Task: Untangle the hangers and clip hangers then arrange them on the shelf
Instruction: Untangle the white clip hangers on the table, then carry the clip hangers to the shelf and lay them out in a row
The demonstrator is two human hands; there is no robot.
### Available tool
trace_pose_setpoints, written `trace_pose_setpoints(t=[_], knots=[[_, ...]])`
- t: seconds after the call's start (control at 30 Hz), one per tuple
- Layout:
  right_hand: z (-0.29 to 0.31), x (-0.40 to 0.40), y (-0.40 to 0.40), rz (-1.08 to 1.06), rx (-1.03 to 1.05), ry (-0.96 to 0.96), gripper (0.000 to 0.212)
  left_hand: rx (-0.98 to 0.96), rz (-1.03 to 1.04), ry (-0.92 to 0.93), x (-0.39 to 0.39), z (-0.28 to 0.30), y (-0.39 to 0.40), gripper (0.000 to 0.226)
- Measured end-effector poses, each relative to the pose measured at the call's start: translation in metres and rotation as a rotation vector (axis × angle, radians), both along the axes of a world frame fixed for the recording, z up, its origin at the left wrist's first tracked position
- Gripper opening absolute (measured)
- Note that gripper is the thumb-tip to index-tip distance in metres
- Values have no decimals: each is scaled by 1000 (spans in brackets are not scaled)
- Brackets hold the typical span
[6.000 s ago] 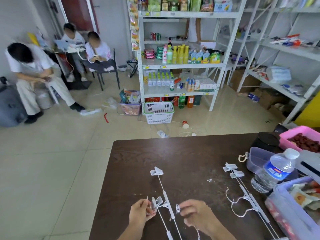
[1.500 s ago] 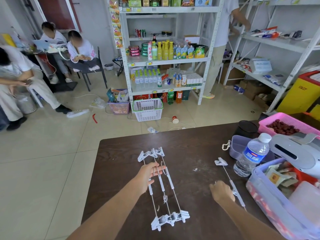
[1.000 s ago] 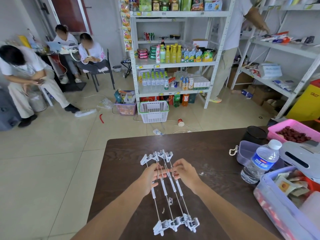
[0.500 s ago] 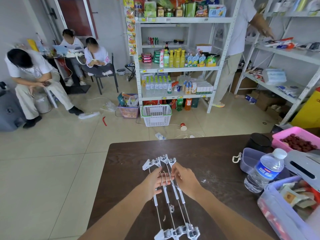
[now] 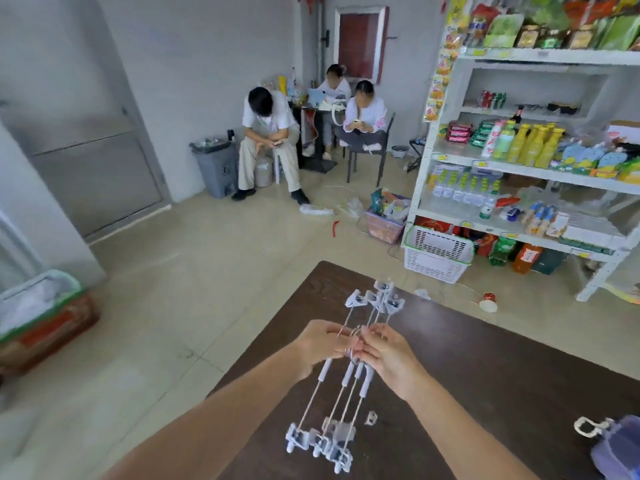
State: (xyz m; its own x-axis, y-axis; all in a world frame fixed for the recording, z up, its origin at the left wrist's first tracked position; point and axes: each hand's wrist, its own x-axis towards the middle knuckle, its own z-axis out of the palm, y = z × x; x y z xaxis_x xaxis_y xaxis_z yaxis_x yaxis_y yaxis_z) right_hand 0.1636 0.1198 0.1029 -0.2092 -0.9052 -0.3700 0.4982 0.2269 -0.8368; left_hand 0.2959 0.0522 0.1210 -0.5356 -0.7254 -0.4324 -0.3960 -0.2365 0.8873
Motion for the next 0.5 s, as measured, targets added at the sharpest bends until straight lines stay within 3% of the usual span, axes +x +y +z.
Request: trace_pose_setpoints(t=[0.2,0.5], knots=[[35,84,-14,332,-78,18,19,-81,246,10,100,36,33,5],[62,310,28,887,-99,16,22,-113,774,43,316,63,161,13]])
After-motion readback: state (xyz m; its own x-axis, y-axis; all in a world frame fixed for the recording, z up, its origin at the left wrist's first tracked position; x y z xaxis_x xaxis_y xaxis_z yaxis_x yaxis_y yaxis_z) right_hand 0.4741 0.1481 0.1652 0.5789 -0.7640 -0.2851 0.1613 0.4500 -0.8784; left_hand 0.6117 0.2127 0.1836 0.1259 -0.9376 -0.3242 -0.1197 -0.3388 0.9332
